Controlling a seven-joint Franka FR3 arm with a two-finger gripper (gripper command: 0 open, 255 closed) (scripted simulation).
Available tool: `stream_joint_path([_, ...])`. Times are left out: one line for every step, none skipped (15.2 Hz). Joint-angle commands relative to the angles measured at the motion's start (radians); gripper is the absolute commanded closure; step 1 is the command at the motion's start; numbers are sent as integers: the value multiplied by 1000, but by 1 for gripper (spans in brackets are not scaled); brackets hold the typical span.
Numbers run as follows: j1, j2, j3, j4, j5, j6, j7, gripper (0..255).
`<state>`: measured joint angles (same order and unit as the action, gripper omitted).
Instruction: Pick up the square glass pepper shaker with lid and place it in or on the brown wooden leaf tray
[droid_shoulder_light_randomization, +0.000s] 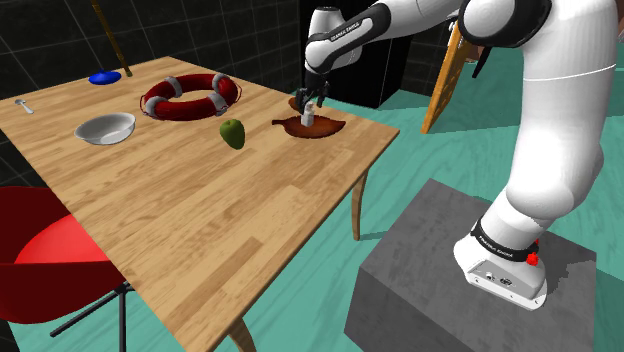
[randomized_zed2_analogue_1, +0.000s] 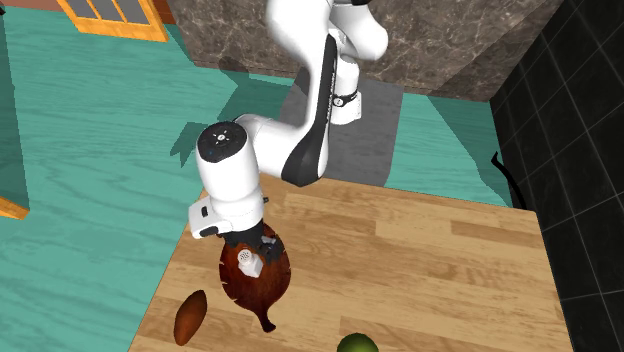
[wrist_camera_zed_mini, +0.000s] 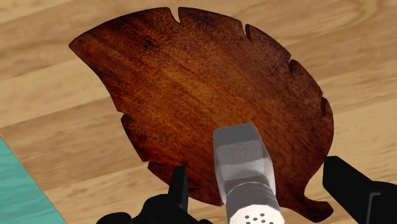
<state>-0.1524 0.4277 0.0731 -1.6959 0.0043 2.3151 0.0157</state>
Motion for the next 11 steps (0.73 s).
stream_joint_path([-2, -32, 1, 2, 2, -34, -1, 0])
stream_joint_path([-3, -52, 1, 6, 4, -58, -2, 0])
stream_joint_path([-4, -68, 2, 10, 5, -78, -3, 0])
stream_joint_path([-4, -68, 2, 10, 5, -78, -3, 0])
stream_joint_path([-4, -68, 2, 10, 5, -78, -3, 0])
stream_joint_path([-4, -68, 2, 10, 5, -78, -3, 0])
stream_joint_path([-4, -68, 2, 10, 5, -78, -3, 0])
stream_joint_path([-4, -68, 2, 10, 5, -78, -3, 0])
stream_joint_path([-4, -68, 2, 10, 5, -78, -3, 0])
stream_joint_path([-4, -68, 2, 10, 5, -78, -3, 0])
stream_joint_path([-4, -68, 2, 10, 5, -78, -3, 0])
